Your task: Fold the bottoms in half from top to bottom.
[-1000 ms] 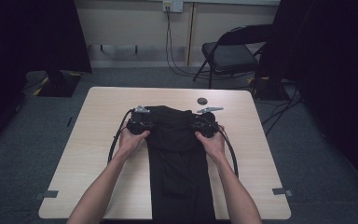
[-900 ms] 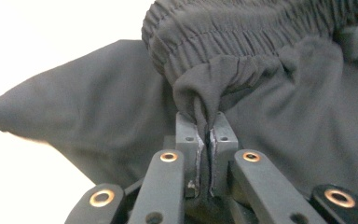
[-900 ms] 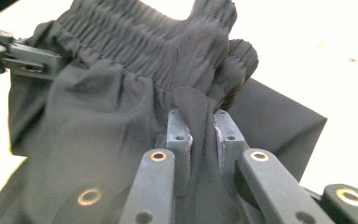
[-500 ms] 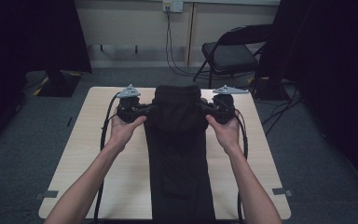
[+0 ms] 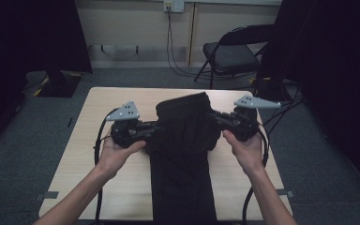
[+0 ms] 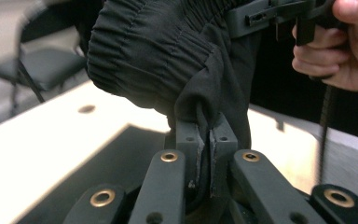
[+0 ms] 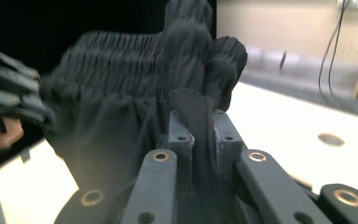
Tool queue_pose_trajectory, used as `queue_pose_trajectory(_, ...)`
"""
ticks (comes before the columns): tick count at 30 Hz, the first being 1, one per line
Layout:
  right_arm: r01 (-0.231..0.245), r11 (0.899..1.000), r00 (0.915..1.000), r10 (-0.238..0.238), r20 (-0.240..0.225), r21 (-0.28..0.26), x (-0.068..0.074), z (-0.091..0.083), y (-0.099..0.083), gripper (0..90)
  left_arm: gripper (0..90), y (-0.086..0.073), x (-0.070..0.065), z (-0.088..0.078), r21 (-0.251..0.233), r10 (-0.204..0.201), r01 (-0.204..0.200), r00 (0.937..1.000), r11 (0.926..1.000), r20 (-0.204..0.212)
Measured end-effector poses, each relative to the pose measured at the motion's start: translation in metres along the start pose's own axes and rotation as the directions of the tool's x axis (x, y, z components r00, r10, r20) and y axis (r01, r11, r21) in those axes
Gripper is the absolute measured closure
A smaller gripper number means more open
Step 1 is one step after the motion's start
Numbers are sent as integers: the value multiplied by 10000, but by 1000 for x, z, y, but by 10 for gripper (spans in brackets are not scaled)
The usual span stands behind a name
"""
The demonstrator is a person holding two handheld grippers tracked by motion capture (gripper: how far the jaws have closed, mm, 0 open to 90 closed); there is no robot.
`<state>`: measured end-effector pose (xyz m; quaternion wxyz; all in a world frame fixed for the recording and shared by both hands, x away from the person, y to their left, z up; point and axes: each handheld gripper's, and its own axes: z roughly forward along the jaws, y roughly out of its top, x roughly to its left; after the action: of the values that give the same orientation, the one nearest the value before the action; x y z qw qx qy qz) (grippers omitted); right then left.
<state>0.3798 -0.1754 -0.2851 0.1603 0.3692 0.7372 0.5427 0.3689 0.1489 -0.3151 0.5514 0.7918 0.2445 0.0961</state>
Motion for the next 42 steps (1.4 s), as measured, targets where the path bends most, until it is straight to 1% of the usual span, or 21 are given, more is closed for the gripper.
queue_pose_trajectory(3,-190,9962,9998,186,58,853,0,5,-33,807,861,-37,-2,9,790,-376,358,9991,9962,212)
queue_pose_trajectory(4,-311,9893,9995,300,95,1427,-2,13,-58,808,861,-63,-5,15,1413,-683,661,9976,9878,106)
queue_pose_trajectory(5,-311,9893,9995,300,95,1427,-2,13,-58,808,861,-63,-5,15,1413,-683,661,9976,9878,106)
queue_pose_trajectory(8,-253,9618,9996,220,149,2727,-1,35,-100,807,862,-103,-9,34,2666,-1137,1040,9933,9582,213)
queue_pose_trajectory(9,-253,9618,9996,220,149,2727,-1,35,-100,807,862,-103,-9,34,2666,-1137,1040,9933,9582,213)
queue_pose_trajectory(10,-295,9509,9996,297,42,3080,3,41,-116,807,861,-118,-11,43,3198,-1159,1046,9931,9417,166)
queue_pose_trajectory(11,-295,9509,9996,297,42,3080,3,41,-116,807,859,-118,-11,43,3198,-1159,1046,9931,9417,166)
queue_pose_trajectory(12,29,9284,9999,-77,117,3716,8,44,-130,805,853,-124,-12,49,3482,-1077,907,9937,9330,297)
queue_pose_trajectory(13,29,9284,9999,-77,117,3716,8,44,-130,805,853,-129,-13,54,3733,-741,590,9969,9258,263)
queue_pose_trajectory(14,-82,9127,9998,-5,212,4085,9,46,-145,804,852,-134,-13,58,3922,-679,533,9974,9183,234)
queue_pose_trajectory(15,-82,9127,9998,-5,212,4085,9,46,-145,804,852,-137,-11,62,4080,-864,683,9959,9104,261)
queue_pose_trajectory(16,-126,9005,9987,-102,501,4347,5,48,-161,804,851,-140,-8,67,4296,-935,800,9956,8995,103)
queue_pose_trajectory(17,-126,9005,9987,-102,501,4347,5,48,-161,804,851,-140,-8,67,4296,-935,800,9956,8995,103)
queue_pose_trajectory(19,-327,8785,9970,-51,778,4767,-6,58,-179,806,850,-144,1,74,4462,-761,765,9969,8917,-187)
queue_pose_trajectory(25,-384,8845,9952,-79,971,4650,-16,83,-176,808,850,-145,28,82,4354,-856,1153,9925,8928,-873)
queue_pose_trajectory(28,-672,8952,9927,157,1196,4406,-29,105,-168,808,850,-138,62,92,4002,-753,1367,9833,9062,-1655)
queue_pose_trajectory(31,-796,9053,9900,228,1394,4172,-37,119,-163,809,849,-136,77,97,3788,-723,1444,9775,9141,-1982)
queue_pose_trajectory(32,-911,9111,9870,289,1582,4020,-46,133,-158,810,848,-136,93,101,3404,-977,1704,9705,9247,-2205)
queue_pose_trajectory(36,-922,9139,9820,176,1883,3953,-58,154,-147,807,846,-134,109,107,3026,-1189,1953,9601,9329,-2530)
queue_pose_trajectory(39,-981,9135,9823,252,1858,3947,-62,157,-145,801,832,-134,110,106,3038,-1265,2012,9604,9313,-2481)
queue_pose_trajectory(42,-1109,9124,9834,436,1760,3939,-62,153,-144,720,801,-132,107,101,3296,-977,1687,9703,9289,-2212)
